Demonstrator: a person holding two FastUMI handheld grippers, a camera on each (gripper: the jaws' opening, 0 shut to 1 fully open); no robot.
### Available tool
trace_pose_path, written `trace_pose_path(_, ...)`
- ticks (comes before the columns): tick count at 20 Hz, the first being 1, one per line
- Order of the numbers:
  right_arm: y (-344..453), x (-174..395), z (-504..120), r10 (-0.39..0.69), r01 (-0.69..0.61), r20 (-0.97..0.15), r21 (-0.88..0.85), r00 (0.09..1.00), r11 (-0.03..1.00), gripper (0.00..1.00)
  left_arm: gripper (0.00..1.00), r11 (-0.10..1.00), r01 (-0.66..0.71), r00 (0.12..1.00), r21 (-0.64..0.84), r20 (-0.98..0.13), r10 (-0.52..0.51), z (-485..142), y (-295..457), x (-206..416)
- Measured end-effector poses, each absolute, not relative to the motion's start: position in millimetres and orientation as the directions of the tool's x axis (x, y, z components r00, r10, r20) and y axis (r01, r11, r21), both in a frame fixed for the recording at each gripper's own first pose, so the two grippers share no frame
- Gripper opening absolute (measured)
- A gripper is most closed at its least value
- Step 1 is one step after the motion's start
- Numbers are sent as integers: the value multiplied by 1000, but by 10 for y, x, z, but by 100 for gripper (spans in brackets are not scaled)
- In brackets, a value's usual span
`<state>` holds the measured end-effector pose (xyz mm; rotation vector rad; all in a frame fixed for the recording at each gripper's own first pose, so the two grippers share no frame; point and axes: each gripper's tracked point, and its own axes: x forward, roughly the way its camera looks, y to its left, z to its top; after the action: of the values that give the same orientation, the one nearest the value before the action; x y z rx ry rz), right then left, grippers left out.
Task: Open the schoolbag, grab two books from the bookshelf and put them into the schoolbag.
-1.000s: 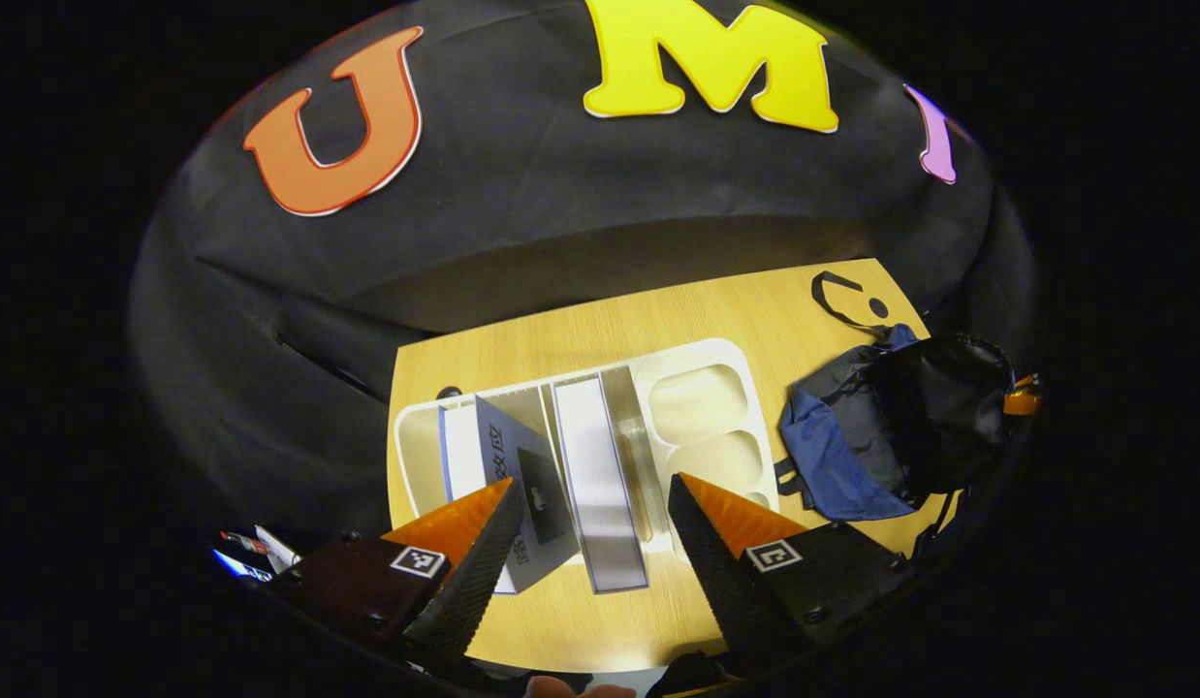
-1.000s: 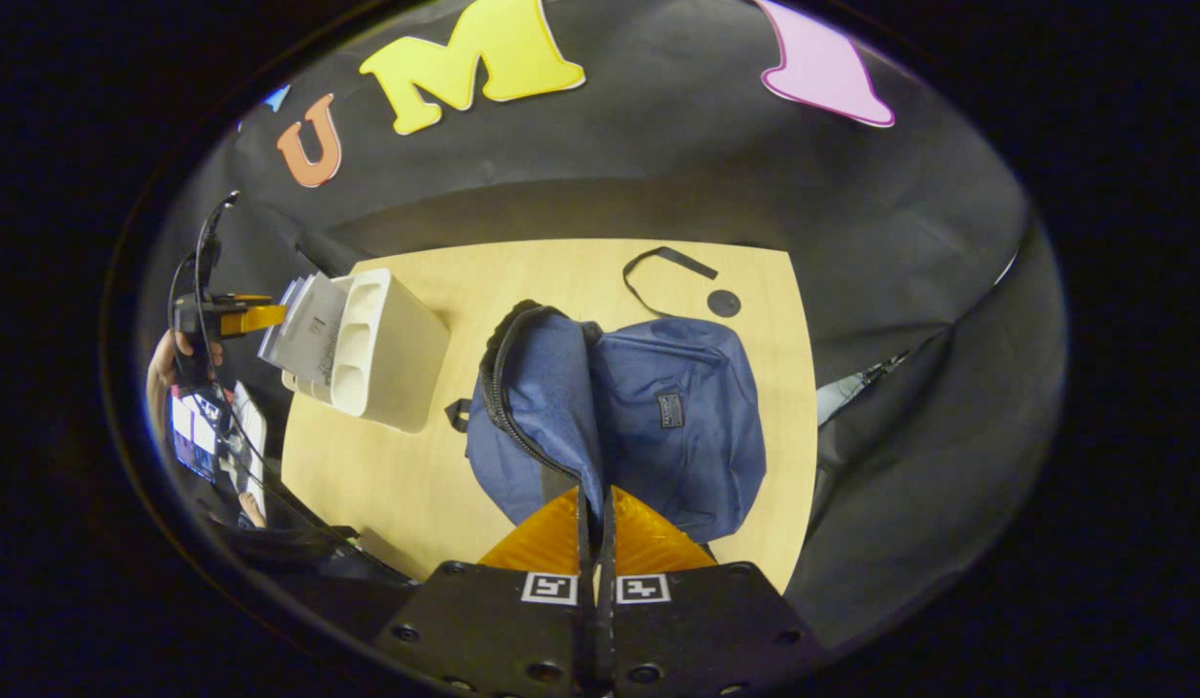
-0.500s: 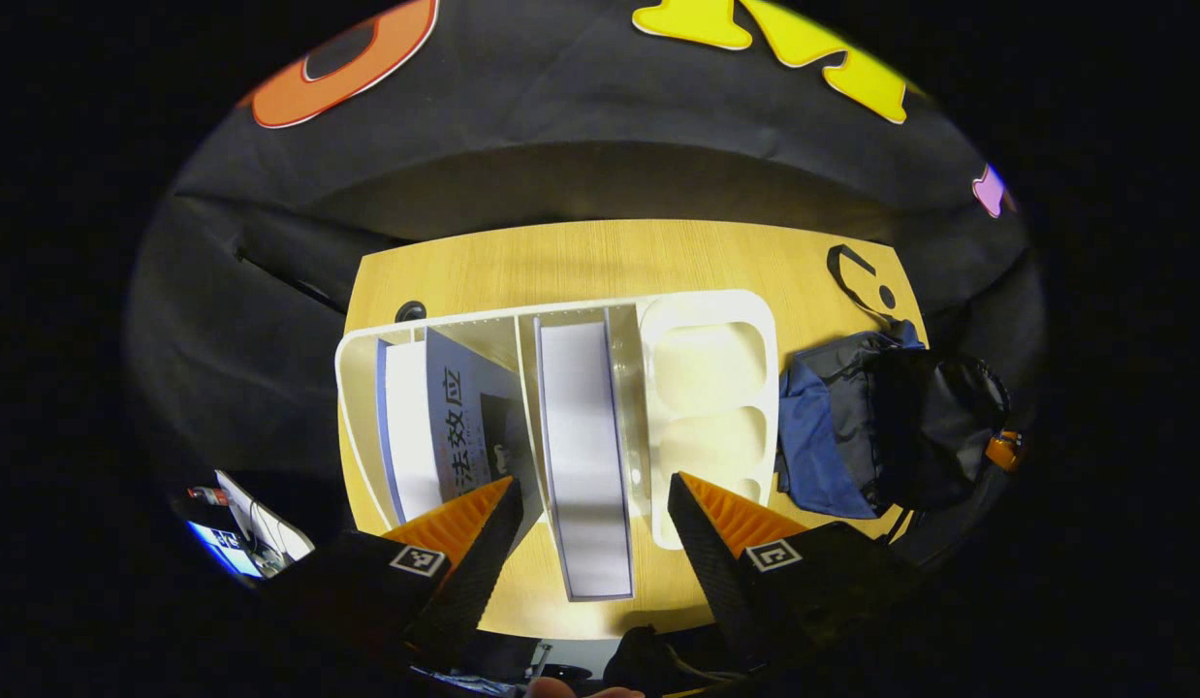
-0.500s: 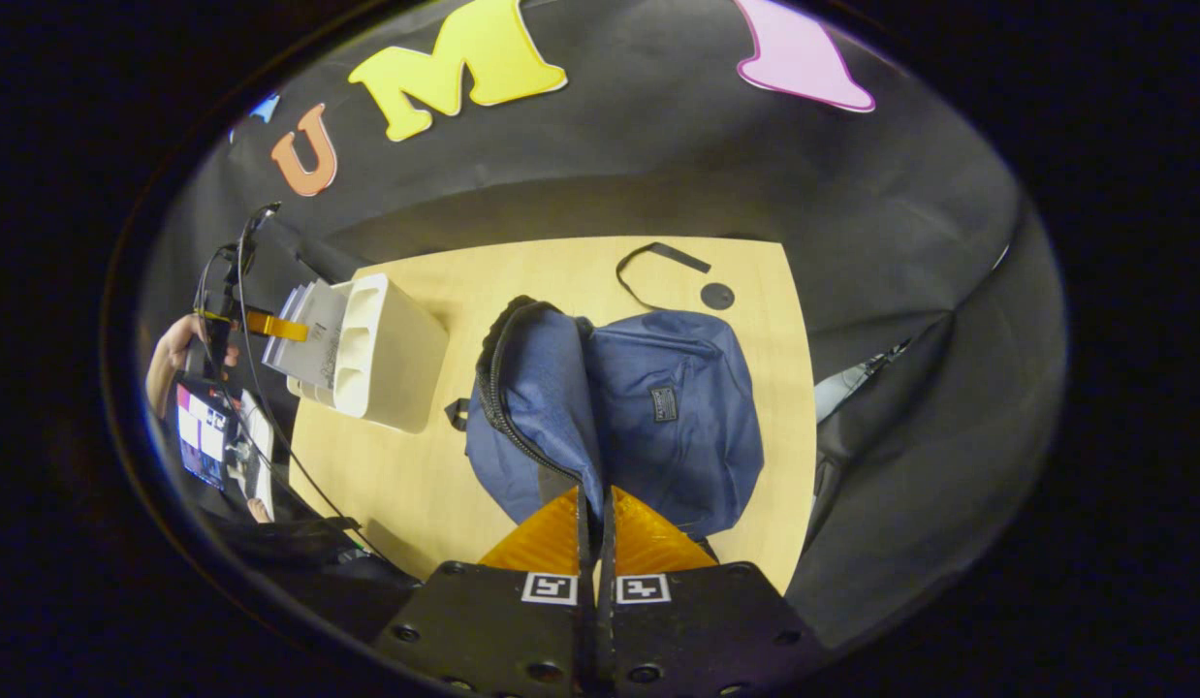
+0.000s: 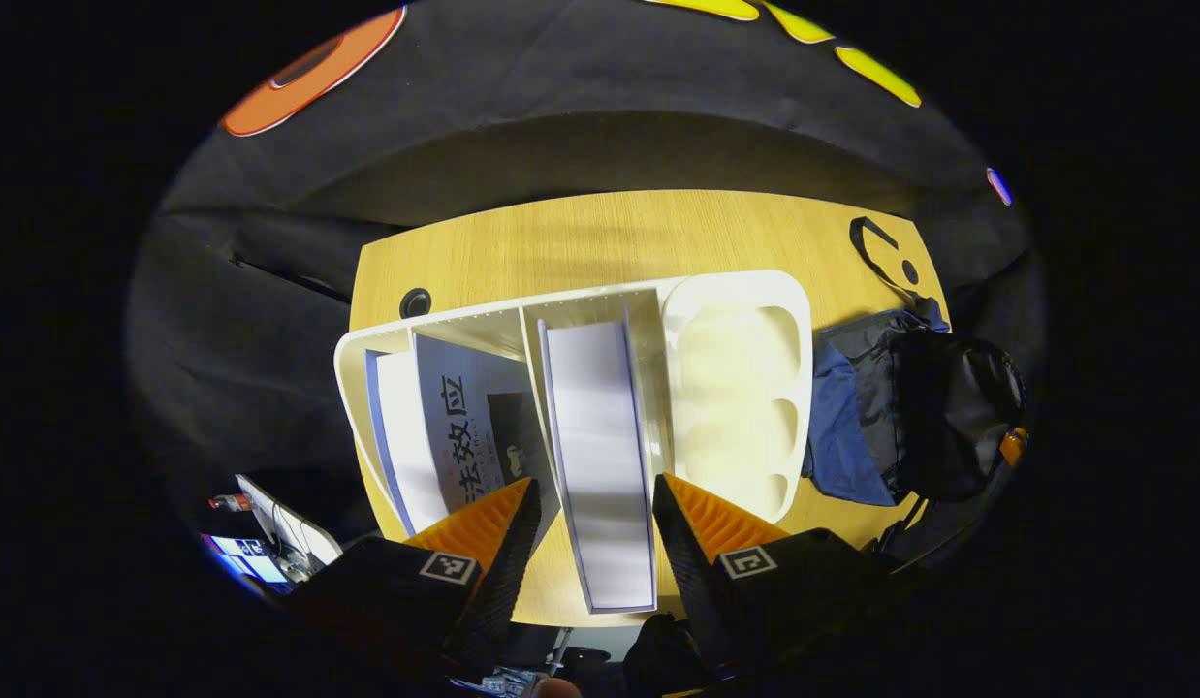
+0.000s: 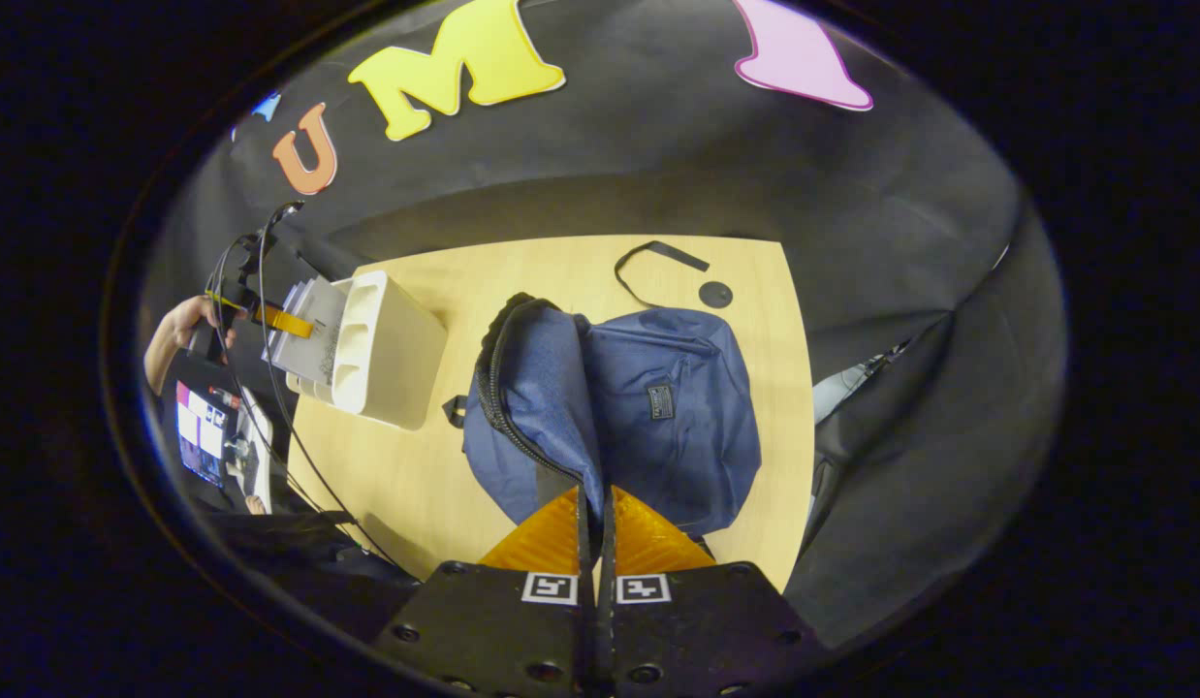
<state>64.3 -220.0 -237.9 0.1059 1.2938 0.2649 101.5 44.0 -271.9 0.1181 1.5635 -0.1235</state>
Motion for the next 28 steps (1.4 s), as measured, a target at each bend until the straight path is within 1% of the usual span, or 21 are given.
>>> trace_pose_path(2,-2199,647,-2392,252,-132,-936,225,248,965,0,72,988,153,-9,-1,-1000,1,-2733,443,1000)
trace_pose_path(3,-2201,640,-2389,250,-131,-936,223,249,966,0,66,988,156,-12,2,-1000,4,-2742,449,1006)
trace_pose_path(4,-2200,643,-2386,249,-130,-936,223,249,966,0,64,987,159,-15,3,-1000,6,-2746,451,1003)
trace_pose_path(5,-2200,636,-2389,249,-128,-936,223,249,966,0,63,987,162,-16,7,-1000,10,-2741,457,1009)
trace_pose_path(6,-2198,639,-2392,247,-128,-937,221,248,967,0,58,986,164,-17,12,-1000,15,-2738,466,1005)
trace_pose_path(8,-2184,651,-2409,247,-128,-937,221,248,967,0,52,987,161,-31,12,-999,17,-2732,467,982)
trace_pose_path(10,-2171,645,-2405,247,-128,-937,221,246,967,0,50,988,152,-41,9,-999,16,-2719,473,966)
trace_pose_path(11,-2152,639,-2410,248,-127,-937,222,246,967,0,53,989,144,-49,6,-999,13,-2704,468,933)
trace_pose_path(12,-2144,648,-2420,246,-128,-938,221,244,967,0,44,991,135,-54,0,-999,7,-2686,464,907)
trace_pose_path(13,-2123,646,-2426,246,-127,-938,220,244,967,0,47,993,120,-57,-10,-998,-3,-2656,441,878)
trace_pose_path(14,-2113,652,-2427,246,-130,-939,220,242,967,0,44,994,109,-59,-17,-998,-11,-2609,434,848)
trace_pose_path(19,-2037,657,-2425,247,-142,-939,218,240,966,0,39,991,130,-41,-36,-999,-31,-2212,490,616)
trace_pose_path(20,-2024,673,-2422,243,-149,-939,211,244,966,0,42,989,142,-33,-35,-999,-30,-2107,528,581)
trace_pose_path(21,-2016,679,-2424,236,-159,-940,201,247,967,0,39,987,155,-25,-33,-999,-30,-2013,578,532)
trace_pose_path(26,-1956,668,-2394,237,-169,-939,199,250,965,0,39,990,119,32,-82,-996,-86,-1356,654,254)
trace_pose_path(27,-1945,659,-2389,236,-170,-939,197,252,966,0,36,989,117,49,-90,-994,-96,-1221,711,185)
trace_pose_path(28,-1945,654,-2379,234,-171,-938,194,254,966,0,39,988,116,66,-99,-992,-107,-1093,734,116)
